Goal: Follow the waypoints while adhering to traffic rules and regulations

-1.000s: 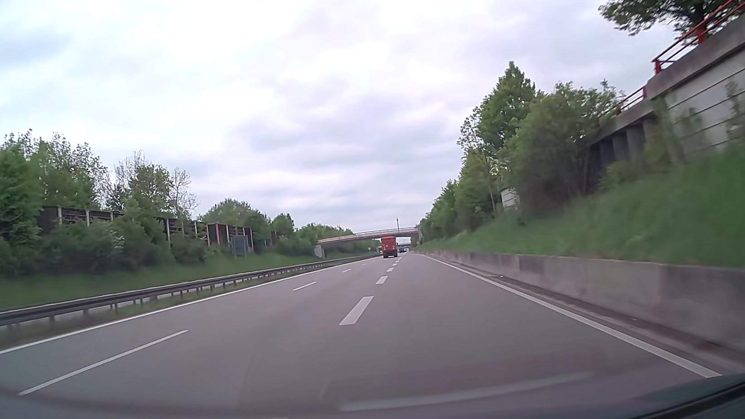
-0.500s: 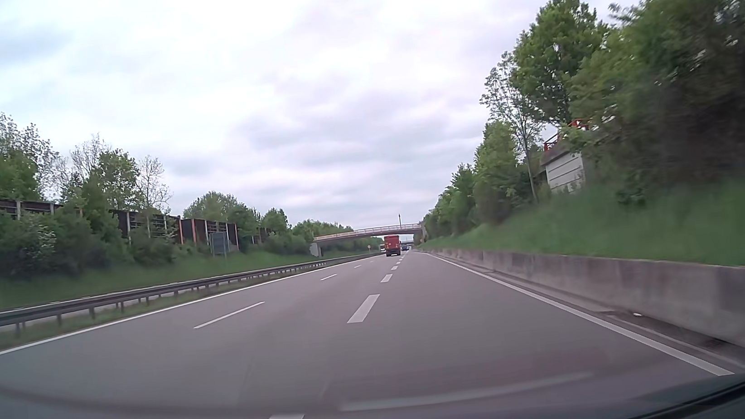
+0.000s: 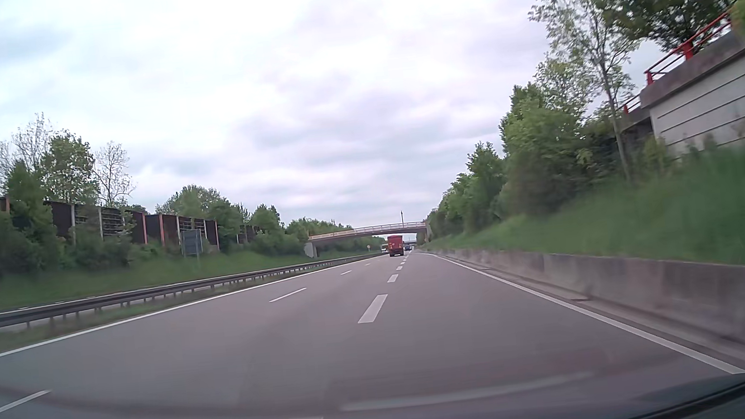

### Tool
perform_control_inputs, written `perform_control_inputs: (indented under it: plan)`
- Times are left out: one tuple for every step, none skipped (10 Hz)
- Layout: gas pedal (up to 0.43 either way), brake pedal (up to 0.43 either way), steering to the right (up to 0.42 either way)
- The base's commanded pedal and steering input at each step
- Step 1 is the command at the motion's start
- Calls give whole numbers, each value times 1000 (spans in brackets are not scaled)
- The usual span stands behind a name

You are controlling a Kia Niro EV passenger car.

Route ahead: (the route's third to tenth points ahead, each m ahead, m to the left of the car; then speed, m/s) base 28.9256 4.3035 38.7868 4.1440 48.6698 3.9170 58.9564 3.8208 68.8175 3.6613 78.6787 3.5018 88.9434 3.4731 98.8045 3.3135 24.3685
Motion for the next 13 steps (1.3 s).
perform_control_inputs:
  plan:
    - [331, 0, -3]
    - [331, 0, -4]
    - [319, 0, -4]
    - [319, 0, -3]
    - [319, 0, -3]
    - [319, 0, -4]
    - [319, 0, -3]
    - [311, 0, -1]
    - [311, 0, -1]
    - [311, 0, -1]
    - [311, 0, -1]
    - [311, 0, 0]
    - [311, 0, 0]
